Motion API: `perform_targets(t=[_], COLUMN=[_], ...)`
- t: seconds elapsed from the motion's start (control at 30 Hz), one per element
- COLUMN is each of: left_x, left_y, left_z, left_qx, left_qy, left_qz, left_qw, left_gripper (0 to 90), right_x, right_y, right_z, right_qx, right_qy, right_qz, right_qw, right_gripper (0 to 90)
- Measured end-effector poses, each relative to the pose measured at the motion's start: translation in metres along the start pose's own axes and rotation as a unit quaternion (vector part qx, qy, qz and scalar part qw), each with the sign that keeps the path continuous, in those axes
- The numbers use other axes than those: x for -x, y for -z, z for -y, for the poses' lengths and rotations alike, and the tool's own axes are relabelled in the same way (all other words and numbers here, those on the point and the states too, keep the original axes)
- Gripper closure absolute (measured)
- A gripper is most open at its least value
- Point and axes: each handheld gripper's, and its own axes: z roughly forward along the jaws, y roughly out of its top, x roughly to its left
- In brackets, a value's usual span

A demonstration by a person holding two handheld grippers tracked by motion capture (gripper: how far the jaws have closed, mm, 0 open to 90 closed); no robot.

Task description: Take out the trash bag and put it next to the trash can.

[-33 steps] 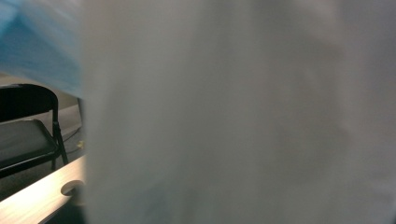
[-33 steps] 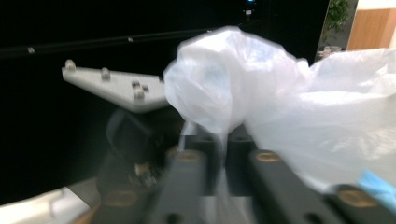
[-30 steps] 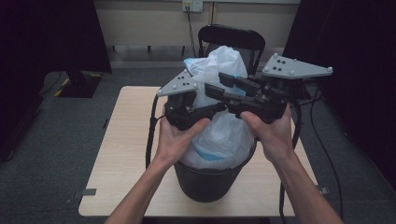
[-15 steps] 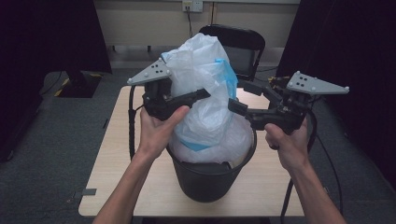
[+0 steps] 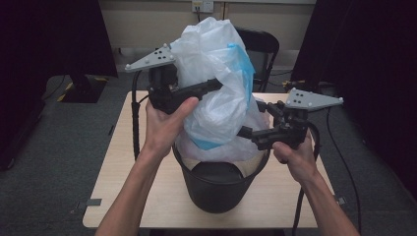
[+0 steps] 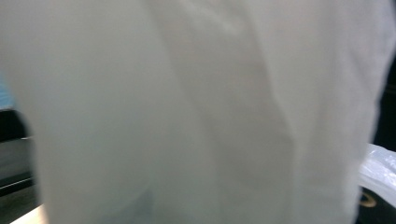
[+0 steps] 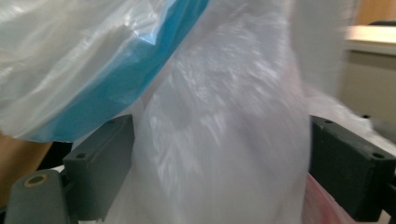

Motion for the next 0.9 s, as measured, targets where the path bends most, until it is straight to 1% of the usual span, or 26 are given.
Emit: perform_targets(t=[0.03,0.07,0.1,0.13,0.2,0.23,0.27,0.3,0.33,0.37,0.4,0.47,0.5,0.53,0.57,0.6,0.63,0.7,0.73,0.77,0.8,0.83,0.87,0.9], left_x=[0.001,0.002,0.004,0.004,0.007,0.009,0.010,0.011,0.012,0.012,0.010,0.010,0.011,0.011,0.012,0.012,0.011,0.011,0.010,0.010,0.010,0.009,0.008,0.008], left_y=[-0.002,-0.005,-0.010,-0.010,-0.015,-0.017,-0.018,-0.019,-0.019,-0.019,-0.020,-0.021,-0.022,-0.022,-0.023,-0.023,-0.023,-0.023,-0.023,-0.023,-0.023,-0.023,-0.022,-0.022], left_z=[-0.001,-0.001,-0.001,-0.001,-0.002,-0.002,-0.002,-0.003,-0.003,-0.002,-0.002,-0.002,-0.001,-0.001,0.000,0.000,0.001,0.002,0.003,0.003,0.003,0.004,0.005,0.005], left_qx=[-0.003,-0.005,-0.005,-0.005,-0.005,-0.007,-0.005,-0.004,-0.003,-0.001,0.006,0.007,0.007,0.007,0.004,0.004,0.006,0.008,0.009,0.008,0.007,0.006,0.008,0.008], left_qy=[0.001,0.001,0.004,0.004,0.002,0.002,0.003,0.007,0.006,0.008,0.021,0.022,0.023,0.023,0.023,0.023,0.026,0.028,0.030,0.030,0.030,0.029,0.033,0.033], left_qz=[0.004,0.011,0.025,0.025,0.030,0.033,0.031,0.032,0.038,0.046,0.059,0.062,0.064,0.064,0.065,0.065,0.070,0.071,0.073,0.075,0.076,0.074,0.075,0.075], left_qw=[1.0000,0.9999,0.9997,0.9997,0.9995,0.9994,0.9995,0.9994,0.9993,0.9989,0.9980,0.9978,0.9977,0.9977,0.9976,0.9976,0.9972,0.9971,0.9968,0.9967,0.9966,0.9968,0.9966,0.9966], left_gripper=[84.9,84.9,85.0,85.1,85.4,85.4,85.8,86.1,86.7,87.0,87.2,87.6,87.7,87.8,87.8,87.9,87.9,87.9,87.9,87.9,87.9,87.9,87.6,87.3], right_x=[0.000,0.000,-0.003,-0.005,-0.009,-0.009,-0.010,-0.012,-0.013,-0.013,-0.013,-0.014,-0.014,-0.014,-0.016,-0.016,-0.015,-0.013,-0.011,-0.010,-0.010,-0.008,-0.007,-0.007], right_y=[0.000,-0.003,-0.008,-0.012,-0.020,-0.020,-0.024,-0.027,-0.032,-0.033,-0.033,-0.035,-0.038,-0.038,-0.040,-0.040,-0.041,-0.041,-0.041,-0.041,-0.041,-0.040,-0.039,-0.039], right_z=[0.000,-0.001,-0.002,-0.003,-0.003,-0.003,-0.002,-0.001,0.001,0.001,0.000,0.000,-0.001,-0.001,-0.002,-0.002,-0.002,-0.002,-0.002,-0.002,-0.002,-0.002,-0.002,-0.002], right_qx=[0.000,-0.006,-0.011,-0.017,-0.036,-0.036,-0.045,-0.053,-0.058,-0.063,-0.061,-0.063,-0.073,-0.073,-0.082,-0.082,-0.083,-0.083,-0.084,-0.087,-0.087,-0.092,-0.096,-0.096], right_qy=[0.000,-0.001,-0.003,0.000,0.009,0.009,0.010,0.014,0.016,0.017,0.020,0.021,0.020,0.020,0.027,0.027,0.028,0.025,0.019,0.017,0.017,0.012,0.013,0.013], right_qz=[0.000,-0.009,-0.023,-0.026,-0.033,-0.033,-0.032,-0.026,-0.015,-0.014,-0.011,-0.008,0.004,0.004,0.008,0.008,0.009,0.004,-0.003,-0.009,-0.009,-0.017,-0.012,-0.012], right_qw=[1.0000,0.9999,0.9997,0.9995,0.9988,0.9988,0.9984,0.9982,0.9980,0.9977,0.9979,0.9978,0.9971,0.9971,0.9962,0.9962,0.9961,0.9962,0.9962,0.9960,0.9960,0.9955,0.9953,0.9953], right_gripper=[11.1,11.3,11.4,11.2,11.1,11.1,10.9,10.8,10.8,10.8,10.9,10.9,13.0,13.0,30.3,30.3,38.6,55.4,69.5,77.2,77.2,82.8,86.7,86.7])
